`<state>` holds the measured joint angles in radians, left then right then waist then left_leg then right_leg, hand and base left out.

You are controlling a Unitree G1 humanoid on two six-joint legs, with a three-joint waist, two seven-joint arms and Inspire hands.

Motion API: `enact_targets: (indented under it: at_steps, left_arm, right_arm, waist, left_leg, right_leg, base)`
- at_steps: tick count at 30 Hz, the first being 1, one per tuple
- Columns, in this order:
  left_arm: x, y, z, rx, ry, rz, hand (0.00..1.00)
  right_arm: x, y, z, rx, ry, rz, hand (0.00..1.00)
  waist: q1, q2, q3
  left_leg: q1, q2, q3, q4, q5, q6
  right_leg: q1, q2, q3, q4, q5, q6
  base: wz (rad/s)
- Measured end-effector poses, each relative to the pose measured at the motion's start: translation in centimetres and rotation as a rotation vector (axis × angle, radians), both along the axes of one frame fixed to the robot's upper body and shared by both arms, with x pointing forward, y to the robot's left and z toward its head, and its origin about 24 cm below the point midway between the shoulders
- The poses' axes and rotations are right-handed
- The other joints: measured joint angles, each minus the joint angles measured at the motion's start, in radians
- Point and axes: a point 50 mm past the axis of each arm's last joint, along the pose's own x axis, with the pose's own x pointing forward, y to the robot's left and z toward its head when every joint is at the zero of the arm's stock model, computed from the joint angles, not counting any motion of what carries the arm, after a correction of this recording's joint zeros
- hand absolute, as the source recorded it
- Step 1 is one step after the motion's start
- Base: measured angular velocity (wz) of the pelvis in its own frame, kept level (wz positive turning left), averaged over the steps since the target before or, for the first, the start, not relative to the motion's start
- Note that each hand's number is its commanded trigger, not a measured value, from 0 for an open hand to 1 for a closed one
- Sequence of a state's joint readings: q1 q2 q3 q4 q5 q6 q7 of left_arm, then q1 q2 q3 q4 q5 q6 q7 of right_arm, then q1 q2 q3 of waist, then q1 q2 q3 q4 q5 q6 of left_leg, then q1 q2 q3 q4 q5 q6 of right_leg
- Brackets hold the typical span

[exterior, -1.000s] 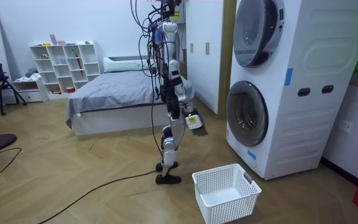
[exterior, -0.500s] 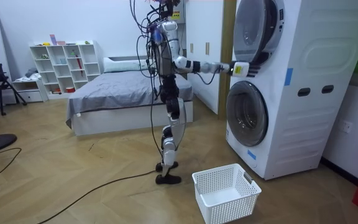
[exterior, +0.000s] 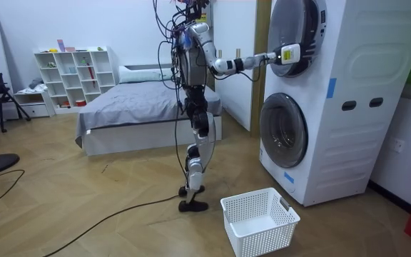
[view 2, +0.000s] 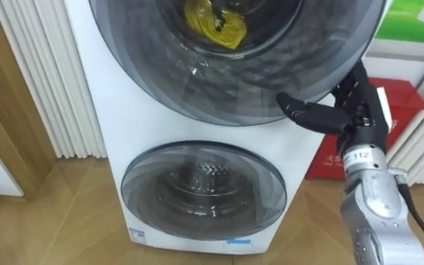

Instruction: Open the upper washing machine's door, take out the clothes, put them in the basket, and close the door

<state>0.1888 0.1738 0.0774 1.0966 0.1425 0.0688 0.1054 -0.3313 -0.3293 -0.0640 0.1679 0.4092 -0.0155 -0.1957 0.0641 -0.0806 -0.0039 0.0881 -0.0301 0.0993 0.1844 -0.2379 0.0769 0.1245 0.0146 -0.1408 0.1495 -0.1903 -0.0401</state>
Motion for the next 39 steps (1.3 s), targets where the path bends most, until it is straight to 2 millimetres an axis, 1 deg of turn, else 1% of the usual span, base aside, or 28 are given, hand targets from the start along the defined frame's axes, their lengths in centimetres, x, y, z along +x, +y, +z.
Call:
enact_targets:
  at_steps: [2, 6, 7, 8, 9, 11, 15, 16, 17, 18, 19, 20, 21, 22, 23, 24, 25, 28, 30, 31, 32, 33, 35, 36, 37, 38, 39]
  left_arm:
    - [0.0, 0.1, 0.0, 0.006, 0.008, -0.007, 0.00]
    - [0.4, 0.2, 0.1, 0.012, 0.007, -0.020, 0.00]
    - [0.5, 0.3, 0.2, 0.014, 0.000, -0.023, 0.00]
    - [0.5, 0.3, 0.2, 0.016, -0.002, -0.024, 0.00]
    - [0.3, 0.4, 0.2, 0.019, 0.002, -0.024, 0.00]
    - [0.1, 0.4, 0.2, 0.019, 0.007, -0.024, 0.00]
    - [0.0, 0.6, 0.2, 0.022, 0.009, -0.027, 0.00]
    - [0.1, 0.7, 0.3, 0.025, 0.008, -0.029, 0.00]
    - [0.1, 0.8, 0.3, 0.028, 0.007, -0.031, 0.00]
    - [0.3, 1.3, 0.5, 0.045, 0.003, -0.042, 0.00]
    - [-0.1, 2.1, 0.7, 0.075, 0.017, -0.045, 0.00]
    - [-1.3, 2.3, 0.6, 0.088, 0.061, -0.045, 0.00]
    - [-1.4, 2.3, 0.6, 0.092, 0.070, -0.048, 0.00]
    - [-1.1, 2.2, 0.6, 0.096, 0.065, -0.060, 0.00]
    - [-0.9, 2.0, 0.6, 0.093, 0.061, -0.071, 0.00]
    - [-0.5, 1.9, 0.6, 0.091, 0.049, -0.085, 0.00]
    - [-0.3, 1.9, 0.6, 0.098, 0.047, -0.089, 0.00]
    - [-0.8, 1.6, 0.4, 0.111, 0.093, -0.110, 0.00]
    - [-0.9, 1.6, 0.3, 0.113, 0.107, -0.114, 0.00]
    - [-1.0, 1.7, 0.4, 0.114, 0.109, -0.114, 0.00]
    - [-1.1, 1.6, 0.4, 0.113, 0.111, -0.117, 0.00]
    - [-1.1, 1.5, 0.3, 0.112, 0.114, -0.126, 0.00]
    - [-0.8, 1.2, 0.3, 0.107, 0.110, -0.155, 0.00]
    - [-0.7, 1.2, 0.2, 0.107, 0.109, -0.159, 0.00]
    - [-0.5, 1.1, 0.3, 0.107, 0.103, -0.165, 0.00]
    - [-0.1, 1.1, 0.3, 0.110, 0.092, -0.177, 0.00]
    - [0.1, 1.0, 0.3, 0.110, 0.085, -0.186, 0.00]
  right_arm:
    - [0.3, 0.0, 0.5, 0.001, -0.011, -0.009, 0.00]
    - [0.6, -0.2, 2.0, -0.002, -0.045, -0.032, 0.00]
    - [0.5, -0.4, 2.4, 0.004, -0.058, -0.035, 0.00]
    - [0.5, -0.4, 2.5, 0.005, -0.062, -0.037, 0.00]
    - [0.5, -0.4, 2.7, 0.005, -0.069, -0.040, 0.00]
    - [0.3, -0.3, 3.2, 0.003, -0.092, -0.043, 0.00]
    - [0.2, -0.3, 4.2, -0.012, -0.126, -0.044, 0.00]
    - [0.2, -0.2, 4.6, -0.013, -0.141, -0.040, 0.00]
    - [0.2, -0.1, 4.6, -0.014, -0.143, -0.038, 0.00]
    - [0.2, 0.0, 4.7, -0.019, -0.145, -0.030, 0.00]
    - [0.4, 0.9, 5.6, -0.043, -0.168, 0.003, 0.00]
    - [0.4, 1.8, 6.9, -0.072, -0.217, 0.033, 0.00]
    - [0.2, 1.9, 7.4, -0.079, -0.236, 0.035, 0.00]
    - [0.0, 2.0, 8.2, -0.083, -0.266, 0.032, 0.00]
    - [-0.1, 2.2, 8.7, -0.090, -0.284, 0.037, 0.00]
    - [-0.2, 2.5, 9.6, -0.101, -0.324, 0.047, 0.00]
    - [-0.4, 2.7, 9.8, -0.102, -0.336, 0.040, 0.00]
    - [-0.6, 2.9, 9.8, -0.102, -0.339, 0.064, 0.00]
    - [-1.2, 3.5, 9.6, -0.114, -0.349, 0.088, 0.00]
    - [-1.7, 3.9, 9.3, -0.130, -0.354, 0.106, 0.00]
    - [-2.2, 4.4, 9.1, -0.140, -0.359, 0.129, 0.00]
    - [-2.4, 4.6, 8.9, -0.152, -0.363, 0.141, 0.00]
    - [-3.9, 5.2, 8.1, -0.175, -0.374, 0.189, 0.00]
    - [-4.2, 5.3, 7.8, -0.173, -0.374, 0.202, 0.00]
    - [-4.7, 5.6, 7.0, -0.169, -0.366, 0.225, 0.00]
    - [-5.0, 5.9, 6.3, -0.161, -0.349, 0.248, 0.00]
    - [-5.1, 6.0, 5.9, -0.160, -0.337, 0.256, 0.00]
  waist:
    - [0.001, -0.001, 0.0001]
    - [-0.003, -0.010, 0.0015]
    - [-0.003, -0.015, 0.0044]
    - [-0.002, -0.018, 0.0051]
    - [-0.001, -0.025, 0.0037]
    - [-0.003, -0.031, 0.0043]
    - [0.001, -0.034, 0.0024]
    - [0.003, -0.033, 0.0026]
    - [0.006, -0.031, 0.0047]
    - [0.024, -0.027, 0.0049]
    - [0.033, -0.030, 0.0058]
    - [0.007, -0.032, 0.0019]
    - [-0.014, -0.027, 0.0029]
    - [-0.025, -0.028, 0.0043]
    - [-0.030, -0.028, 0.0052]
    - [-0.033, -0.026, 0.0061]
    - [-0.021, -0.027, 0.0051]
    - [-0.011, -0.027, 0.0055]
    - [-0.008, -0.024, 0.0059]
    - [-0.006, -0.023, 0.0057]
    - [-0.004, -0.018, 0.0071]
    - [-0.005, -0.017, 0.0069]
    - [-0.005, -0.008, 0.0002]
    - [-0.005, -0.002, -0.0006]
    - [-0.006, 0.000, -0.0057]
    - [-0.008, 0.001, -0.0091]
    - [-0.008, 0.001, -0.0089]
  left_leg:
    - [0.000, 0.001, -0.001, -0.003, 0.001, -0.001]
    - [-0.005, 0.001, -0.011, -0.005, 0.001, -0.002]
    - [-0.004, 0.001, -0.018, -0.006, 0.003, -0.004]
    - [-0.004, 0.001, -0.022, -0.006, 0.003, -0.004]
    - [-0.004, 0.002, -0.026, -0.006, 0.003, -0.005]
    - [-0.005, 0.002, -0.056, -0.007, 0.003, -0.005]
    - [-0.004, 0.002, -0.059, -0.017, 0.007, -0.011]
    - [0.000, 0.008, -0.084, -0.021, 0.011, -0.013]
    - [0.008, 0.015, -0.116, -0.024, 0.013, -0.013]
    - [0.020, 0.036, -0.198, -0.028, 0.014, -0.015]
    - [0.016, 0.051, -0.231, -0.026, 0.011, -0.020]
    - [0.019, 0.058, -0.253, -0.022, -0.012, -0.056]
    - [0.027, 0.065, -0.246, -0.024, -0.015, -0.071]
    - [0.037, 0.079, -0.154, -0.035, -0.005, -0.098]
    - [0.038, 0.091, -0.096, -0.045, 0.005, -0.111]
    - [0.029, 0.113, -0.039, -0.061, 0.019, -0.106]
    - [0.029, 0.111, -0.025, -0.048, 0.022, -0.101]
    - [0.032, 0.101, -0.022, -0.048, 0.022, -0.100]
    - [0.032, 0.101, -0.017, -0.049, 0.021, -0.099]
    - [0.035, 0.099, -0.011, -0.049, 0.018, -0.093]
    - [0.038, 0.093, -0.005, -0.049, 0.016, -0.094]
    - [0.038, 0.093, -0.005, -0.050, 0.014, -0.096]
    - [0.039, 0.097, -0.004, -0.049, 0.015, -0.100]
    - [0.040, 0.098, -0.004, -0.049, 0.015, -0.102]
    - [0.044, 0.102, -0.004, -0.048, 0.016, -0.106]
    - [0.044, 0.104, -0.004, -0.045, 0.016, -0.109]
    - [0.044, 0.105, -0.004, -0.043, 0.016, -0.110]
  right_leg:
    - [0.000, 0.001, -0.001, 0.001, 0.000, 0.000]
    - [-0.002, 0.002, -0.012, 0.001, 0.000, 0.000]
    - [-0.004, 0.003, -0.012, 0.003, 0.000, 0.000]
    - [-0.005, 0.003, -0.012, 0.003, 0.000, 0.000]
    - [-0.010, 0.004, -0.014, 0.003, 0.000, 0.000]
    - [-0.005, 0.005, -0.029, 0.004, 0.000, 0.000]
    - [-0.012, 0.007, -0.026, 0.006, 0.000, 0.000]
    - [-0.031, 0.011, -0.029, 0.038, -0.002, 0.001]
    - [-0.058, 0.017, -0.031, 0.080, -0.008, 0.005]
    - [-0.111, 0.051, -0.009, 0.082, -0.037, -0.002]
    - [-0.165, 0.067, 0.013, -0.034, 0.021, -0.049]
    - [-0.195, 0.047, -0.016, -0.018, 0.153, -0.043]
    - [-0.190, 0.048, -0.031, -0.001, 0.152, -0.045]
    - [-0.169, 0.044, -0.038, 0.004, 0.152, -0.046]
    - [-0.159, 0.042, -0.025, 0.000, 0.152, -0.046]
    - [-0.148, 0.043, -0.003, 0.000, 0.147, -0.038]
    - [-0.144, 0.043, -0.002, 0.000, 0.141, -0.030]
    - [-0.146, 0.040, -0.015, -0.002, 0.139, -0.028]
    - [-0.146, 0.040, -0.008, -0.001, 0.137, -0.026]
    - [-0.146, 0.041, -0.002, 0.001, 0.127, -0.035]
    - [-0.146, 0.044, 0.002, 0.002, 0.122, -0.040]
    - [-0.145, 0.045, 0.002, 0.004, 0.121, -0.043]
    - [-0.144, 0.048, 0.002, 0.005, 0.115, -0.044]
    - [-0.142, 0.050, 0.003, 0.004, 0.115, -0.044]
    - [-0.139, 0.053, 0.003, 0.005, 0.117, -0.047]
    - [-0.138, 0.055, 0.003, 0.006, 0.117, -0.050]
    - [-0.138, 0.056, 0.002, 0.006, 0.116, -0.051]
  base:
    - [-0.06]
    - [0.02]
    - [0.04]
    - [0.00]
    - [-0.05]
    - [-0.02]
    - [-0.07]
    - [-0.21]
    - [-0.57]
    - [-0.95]
    - [-0.89]
    - [-0.34]
    - [0.31]
    - [0.44]
    - [0.47]
    - [0.31]
    - [0.17]
    - [-0.14]
    - [-0.11]
    - [-0.13]
    - [-0.13]
    - [-0.11]
    - [-0.02]
    - [0.00]
    - [0.00]
    - [0.00]
    - [0.00]
